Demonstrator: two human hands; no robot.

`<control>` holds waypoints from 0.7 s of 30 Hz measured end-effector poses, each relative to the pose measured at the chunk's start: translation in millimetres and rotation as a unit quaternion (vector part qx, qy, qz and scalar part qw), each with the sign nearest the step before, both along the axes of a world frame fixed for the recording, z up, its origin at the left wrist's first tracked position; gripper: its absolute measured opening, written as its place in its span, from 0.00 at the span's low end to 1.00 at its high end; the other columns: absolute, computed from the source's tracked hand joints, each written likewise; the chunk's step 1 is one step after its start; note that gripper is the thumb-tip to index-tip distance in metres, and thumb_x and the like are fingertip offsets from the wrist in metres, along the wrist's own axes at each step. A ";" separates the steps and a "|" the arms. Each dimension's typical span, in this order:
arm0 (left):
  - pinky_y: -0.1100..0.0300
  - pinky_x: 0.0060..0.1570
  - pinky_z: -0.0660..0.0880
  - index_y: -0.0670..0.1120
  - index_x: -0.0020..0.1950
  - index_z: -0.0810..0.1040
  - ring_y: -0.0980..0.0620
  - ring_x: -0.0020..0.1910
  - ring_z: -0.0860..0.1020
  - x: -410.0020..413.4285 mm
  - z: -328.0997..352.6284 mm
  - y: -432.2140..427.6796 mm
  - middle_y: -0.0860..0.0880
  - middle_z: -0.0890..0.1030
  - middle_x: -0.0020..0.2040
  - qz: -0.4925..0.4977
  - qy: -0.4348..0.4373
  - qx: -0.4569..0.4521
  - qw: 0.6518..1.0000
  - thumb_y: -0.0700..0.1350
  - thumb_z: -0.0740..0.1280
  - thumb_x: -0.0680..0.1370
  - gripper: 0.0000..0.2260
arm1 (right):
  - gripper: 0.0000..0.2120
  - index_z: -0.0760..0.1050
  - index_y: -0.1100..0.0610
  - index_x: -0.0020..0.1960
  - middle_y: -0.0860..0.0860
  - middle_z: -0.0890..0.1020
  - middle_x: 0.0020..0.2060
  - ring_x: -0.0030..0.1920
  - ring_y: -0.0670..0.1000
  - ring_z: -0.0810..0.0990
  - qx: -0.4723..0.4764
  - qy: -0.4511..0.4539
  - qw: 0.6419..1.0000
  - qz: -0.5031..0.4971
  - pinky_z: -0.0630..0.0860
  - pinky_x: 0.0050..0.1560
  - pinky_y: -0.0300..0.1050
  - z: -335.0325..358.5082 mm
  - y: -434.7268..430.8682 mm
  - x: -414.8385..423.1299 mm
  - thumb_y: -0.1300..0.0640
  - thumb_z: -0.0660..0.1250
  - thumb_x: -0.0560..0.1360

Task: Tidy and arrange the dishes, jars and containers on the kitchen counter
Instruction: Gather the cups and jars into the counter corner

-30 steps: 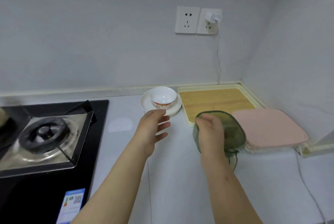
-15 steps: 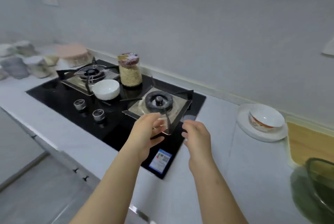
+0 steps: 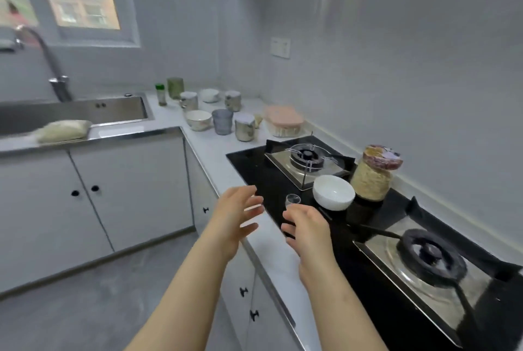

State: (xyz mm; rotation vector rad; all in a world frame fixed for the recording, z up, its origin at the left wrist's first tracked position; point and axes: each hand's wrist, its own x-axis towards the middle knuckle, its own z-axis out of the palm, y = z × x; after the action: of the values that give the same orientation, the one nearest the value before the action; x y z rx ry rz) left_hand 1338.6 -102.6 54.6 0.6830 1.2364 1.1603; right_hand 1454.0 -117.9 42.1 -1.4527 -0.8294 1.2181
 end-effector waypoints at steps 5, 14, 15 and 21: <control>0.53 0.51 0.73 0.46 0.56 0.75 0.51 0.46 0.79 -110.6 -2.8 38.8 0.49 0.81 0.46 0.074 -0.015 -0.001 0.997 0.46 0.63 0.78 0.09 | 0.06 0.74 0.52 0.44 0.50 0.78 0.42 0.45 0.50 0.76 0.013 0.006 0.996 0.083 0.72 0.46 0.43 -1.7 59.6 -110.8 0.60 0.61 0.77; 0.53 0.52 0.74 0.47 0.57 0.75 0.51 0.46 0.79 -285.0 -16.7 68.8 0.49 0.80 0.47 0.217 0.004 -0.024 0.976 0.47 0.62 0.79 0.09 | 0.07 0.72 0.53 0.42 0.50 0.76 0.40 0.39 0.49 0.75 -0.027 0.026 0.978 0.206 0.69 0.41 0.40 -21.9 119.9 -283.5 0.61 0.61 0.77; 0.54 0.50 0.74 0.47 0.56 0.75 0.51 0.46 0.79 -300.2 -20.3 70.3 0.49 0.80 0.47 0.234 0.001 -0.031 0.972 0.47 0.62 0.79 0.08 | 0.08 0.72 0.52 0.41 0.49 0.76 0.39 0.40 0.49 0.75 -0.032 0.015 0.975 0.218 0.69 0.40 0.40 -23.8 126.4 -299.5 0.61 0.61 0.77; 0.53 0.51 0.73 0.48 0.49 0.75 0.51 0.45 0.79 -381.3 -36.4 100.1 0.49 0.80 0.45 0.303 -0.016 -0.059 0.951 0.46 0.62 0.79 0.04 | 0.07 0.72 0.51 0.43 0.48 0.77 0.41 0.42 0.49 0.75 -0.038 -0.006 0.956 0.292 0.69 0.39 0.39 -32.8 176.7 -387.6 0.60 0.60 0.78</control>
State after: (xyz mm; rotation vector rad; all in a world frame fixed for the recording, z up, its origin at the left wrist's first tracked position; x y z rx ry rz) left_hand 957.3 -2.4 18.2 0.1846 1.5273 1.5709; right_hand 1066.3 58.7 9.3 -1.3130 -1.2879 1.6917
